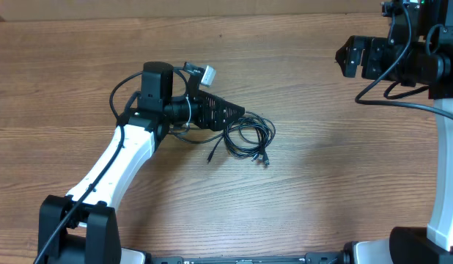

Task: Untangle cables
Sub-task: 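Lower the left gripper over the black cable coil, then bring the right gripper down toward the cable beside the left gripper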

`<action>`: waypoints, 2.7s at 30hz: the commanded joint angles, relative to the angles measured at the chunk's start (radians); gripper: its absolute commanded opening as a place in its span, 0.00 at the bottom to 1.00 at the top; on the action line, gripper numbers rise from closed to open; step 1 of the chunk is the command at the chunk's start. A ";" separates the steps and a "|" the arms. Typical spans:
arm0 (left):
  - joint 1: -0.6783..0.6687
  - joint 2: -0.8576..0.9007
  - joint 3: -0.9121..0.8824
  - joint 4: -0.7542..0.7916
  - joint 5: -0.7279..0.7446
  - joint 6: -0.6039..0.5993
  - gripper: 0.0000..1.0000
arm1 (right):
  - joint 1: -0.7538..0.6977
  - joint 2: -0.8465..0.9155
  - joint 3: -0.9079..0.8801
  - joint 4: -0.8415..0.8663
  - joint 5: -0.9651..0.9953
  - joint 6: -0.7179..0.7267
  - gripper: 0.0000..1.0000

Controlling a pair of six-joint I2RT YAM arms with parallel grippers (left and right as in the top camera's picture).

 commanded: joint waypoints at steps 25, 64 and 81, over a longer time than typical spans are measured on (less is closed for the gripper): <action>-0.161 0.043 0.385 -0.571 -0.811 0.365 1.00 | 0.005 -0.022 0.016 0.008 -0.037 0.002 1.00; -0.177 0.245 0.400 -0.632 -0.826 0.246 0.99 | 0.021 0.032 -0.726 0.397 -0.409 -0.081 1.00; -0.177 0.245 0.400 -0.628 -0.707 0.161 0.99 | 0.124 0.032 -0.726 0.418 -0.356 -0.080 1.00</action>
